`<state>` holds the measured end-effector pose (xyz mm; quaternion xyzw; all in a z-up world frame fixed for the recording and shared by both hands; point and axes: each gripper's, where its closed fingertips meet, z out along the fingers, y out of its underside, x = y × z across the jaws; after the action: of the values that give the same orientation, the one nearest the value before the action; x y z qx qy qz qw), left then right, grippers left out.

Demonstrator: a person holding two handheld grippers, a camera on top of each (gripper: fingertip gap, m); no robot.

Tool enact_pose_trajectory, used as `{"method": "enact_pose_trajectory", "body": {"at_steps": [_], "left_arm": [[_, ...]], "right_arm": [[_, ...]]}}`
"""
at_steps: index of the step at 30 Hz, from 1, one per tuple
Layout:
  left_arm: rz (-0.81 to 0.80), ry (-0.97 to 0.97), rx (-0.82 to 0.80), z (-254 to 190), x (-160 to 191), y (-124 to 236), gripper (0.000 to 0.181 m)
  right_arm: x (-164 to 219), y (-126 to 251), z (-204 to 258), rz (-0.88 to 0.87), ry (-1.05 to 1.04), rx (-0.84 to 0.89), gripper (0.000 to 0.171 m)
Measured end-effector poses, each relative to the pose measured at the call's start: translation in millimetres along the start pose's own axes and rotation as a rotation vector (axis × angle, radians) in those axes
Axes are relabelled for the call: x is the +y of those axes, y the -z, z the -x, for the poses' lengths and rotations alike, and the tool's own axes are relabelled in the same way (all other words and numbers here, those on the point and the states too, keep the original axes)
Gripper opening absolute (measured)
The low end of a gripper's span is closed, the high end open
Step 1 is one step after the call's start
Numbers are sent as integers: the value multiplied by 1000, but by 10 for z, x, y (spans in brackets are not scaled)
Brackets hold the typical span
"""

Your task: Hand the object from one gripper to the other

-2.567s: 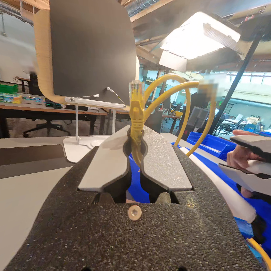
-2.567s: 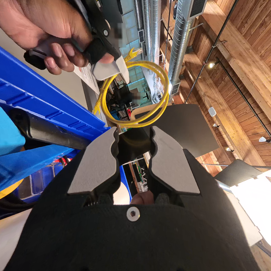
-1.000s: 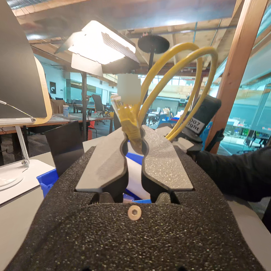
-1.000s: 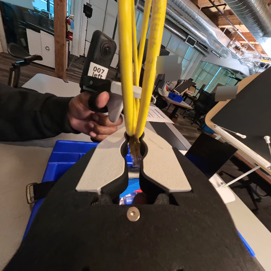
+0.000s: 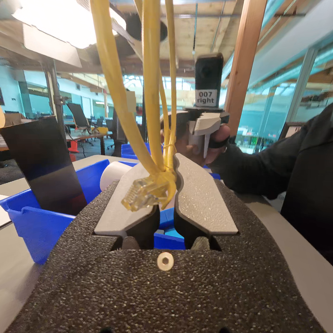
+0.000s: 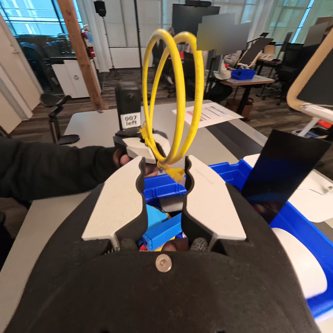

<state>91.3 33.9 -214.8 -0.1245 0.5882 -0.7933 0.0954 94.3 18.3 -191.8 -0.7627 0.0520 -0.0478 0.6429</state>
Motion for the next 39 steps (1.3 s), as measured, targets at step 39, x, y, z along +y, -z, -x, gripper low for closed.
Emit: {"method": "enact_pose_trajectory", "body": {"at_steps": [39], "left_arm": [[-287,184,-218,347,-243,240,14]], "right_arm": [[-149,-426,287,-51,-7,212,42]]}}
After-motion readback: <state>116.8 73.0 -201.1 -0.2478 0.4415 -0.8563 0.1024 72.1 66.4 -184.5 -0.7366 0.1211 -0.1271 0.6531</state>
